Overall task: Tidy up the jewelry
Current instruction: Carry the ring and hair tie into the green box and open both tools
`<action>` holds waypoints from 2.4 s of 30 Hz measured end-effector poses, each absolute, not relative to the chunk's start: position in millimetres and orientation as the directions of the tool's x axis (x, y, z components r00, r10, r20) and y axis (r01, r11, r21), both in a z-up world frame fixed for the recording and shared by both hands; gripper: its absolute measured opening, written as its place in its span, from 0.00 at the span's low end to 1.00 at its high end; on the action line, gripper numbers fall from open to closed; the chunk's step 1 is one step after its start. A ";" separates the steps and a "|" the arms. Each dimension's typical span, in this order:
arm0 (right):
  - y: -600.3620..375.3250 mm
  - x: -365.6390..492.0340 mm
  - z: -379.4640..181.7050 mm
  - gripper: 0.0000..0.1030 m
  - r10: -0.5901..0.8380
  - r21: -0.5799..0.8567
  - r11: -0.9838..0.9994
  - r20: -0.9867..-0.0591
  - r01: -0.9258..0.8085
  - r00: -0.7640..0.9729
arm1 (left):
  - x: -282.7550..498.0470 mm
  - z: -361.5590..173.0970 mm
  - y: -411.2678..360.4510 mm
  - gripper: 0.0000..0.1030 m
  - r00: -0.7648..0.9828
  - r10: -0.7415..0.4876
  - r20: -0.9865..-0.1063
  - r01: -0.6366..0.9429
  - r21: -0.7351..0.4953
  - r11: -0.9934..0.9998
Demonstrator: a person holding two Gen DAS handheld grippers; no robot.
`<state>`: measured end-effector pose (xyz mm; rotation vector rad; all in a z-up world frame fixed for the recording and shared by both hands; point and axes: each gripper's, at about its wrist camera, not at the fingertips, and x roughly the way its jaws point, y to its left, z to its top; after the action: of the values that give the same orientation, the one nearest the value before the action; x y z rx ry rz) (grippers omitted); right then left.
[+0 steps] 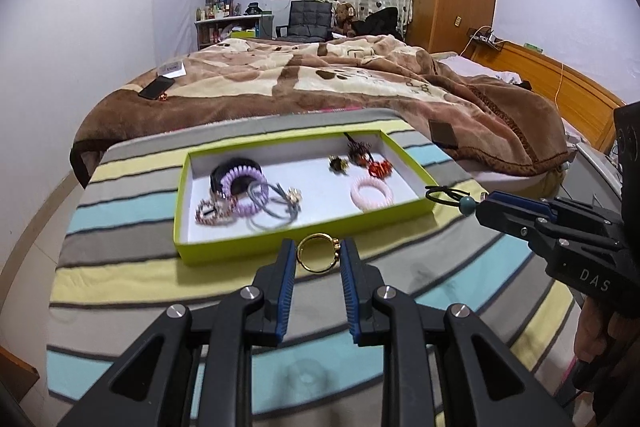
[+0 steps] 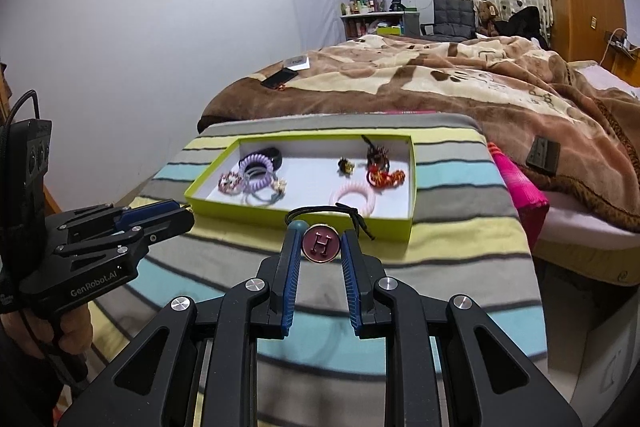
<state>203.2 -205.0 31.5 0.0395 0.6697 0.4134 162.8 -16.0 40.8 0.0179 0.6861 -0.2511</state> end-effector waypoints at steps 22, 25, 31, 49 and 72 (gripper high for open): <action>-182.3 291.6 17.7 0.21 0.364 0.116 0.918 -0.622 -0.378 0.693 | 262.9 31.6 -18.7 0.23 0.737 -0.216 -0.641 0.248 -0.040 0.968; -179.5 301.4 12.7 0.21 0.358 0.108 0.919 -0.634 -0.379 0.686 | 276.4 24.7 -22.1 0.23 0.725 -0.211 -0.656 0.250 -0.034 0.968; -171.6 319.7 1.6 0.21 0.343 0.094 0.920 -0.660 -0.379 0.668 | 300.1 13.5 -24.6 0.23 0.703 -0.210 -0.679 0.253 -0.038 0.967; -171.3 339.6 -29.0 0.21 0.325 0.110 0.924 -0.732 -0.367 0.599 | 330.3 -13.9 -39.5 0.23 0.644 -0.201 -0.738 0.267 -0.030 0.963; -175.9 325.3 -12.1 0.28 0.322 0.103 0.928 -0.703 -0.357 0.634 | 311.2 -3.6 -30.0 0.29 0.668 -0.219 -0.711 0.247 -0.065 0.967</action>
<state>325.3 -175.9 -12.1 -0.0471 0.7942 0.3887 311.2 -30.0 -3.6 0.0382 0.7970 -0.2629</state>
